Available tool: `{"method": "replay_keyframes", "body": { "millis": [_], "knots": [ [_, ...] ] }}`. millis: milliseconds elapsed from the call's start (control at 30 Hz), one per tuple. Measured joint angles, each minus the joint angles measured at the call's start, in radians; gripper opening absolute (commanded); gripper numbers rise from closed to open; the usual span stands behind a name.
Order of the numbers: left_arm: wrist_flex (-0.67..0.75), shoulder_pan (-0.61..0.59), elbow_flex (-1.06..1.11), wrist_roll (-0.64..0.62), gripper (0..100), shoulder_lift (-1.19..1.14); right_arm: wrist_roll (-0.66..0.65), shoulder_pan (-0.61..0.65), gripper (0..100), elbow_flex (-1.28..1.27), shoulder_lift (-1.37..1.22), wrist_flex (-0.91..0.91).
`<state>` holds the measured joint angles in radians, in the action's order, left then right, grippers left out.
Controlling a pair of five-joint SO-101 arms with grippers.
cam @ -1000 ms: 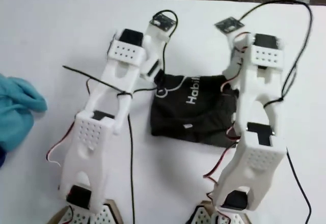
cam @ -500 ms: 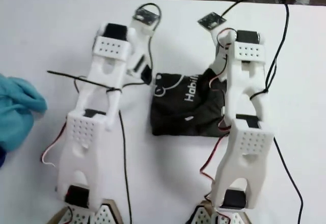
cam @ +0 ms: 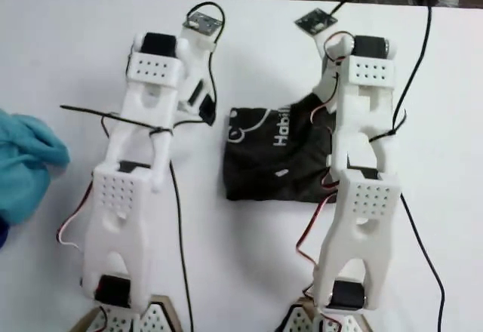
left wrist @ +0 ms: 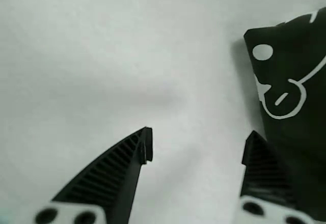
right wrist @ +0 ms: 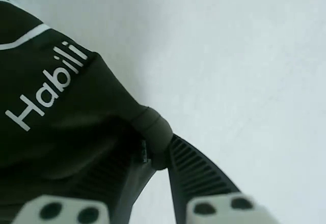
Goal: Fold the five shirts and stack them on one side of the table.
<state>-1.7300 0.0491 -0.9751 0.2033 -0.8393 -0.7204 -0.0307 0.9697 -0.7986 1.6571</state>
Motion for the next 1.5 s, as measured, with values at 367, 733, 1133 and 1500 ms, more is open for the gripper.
{"method": "replay_keyframes", "body": {
  "millis": [367, 733, 1133, 1500],
  "knots": [
    [0.0, 0.0, 0.0, 0.0, 30, 0.0, 0.0, -0.021, 14.6, 0.006, -0.086, 0.0],
    [0.0, -0.005, 0.0, 0.0, 30, 0.002, 0.06, -0.058, 23.3, -0.009, 0.023, 0.04],
    [-0.014, -0.199, 0.0, -0.04, 30, 0.258, 0.078, 0.103, 3.1, -0.483, 0.27, 0.041],
    [-0.029, -0.338, -0.002, -0.135, 30, 0.284, 0.078, 0.121, 2.1, -0.588, 0.304, 0.038]
  ]
}}
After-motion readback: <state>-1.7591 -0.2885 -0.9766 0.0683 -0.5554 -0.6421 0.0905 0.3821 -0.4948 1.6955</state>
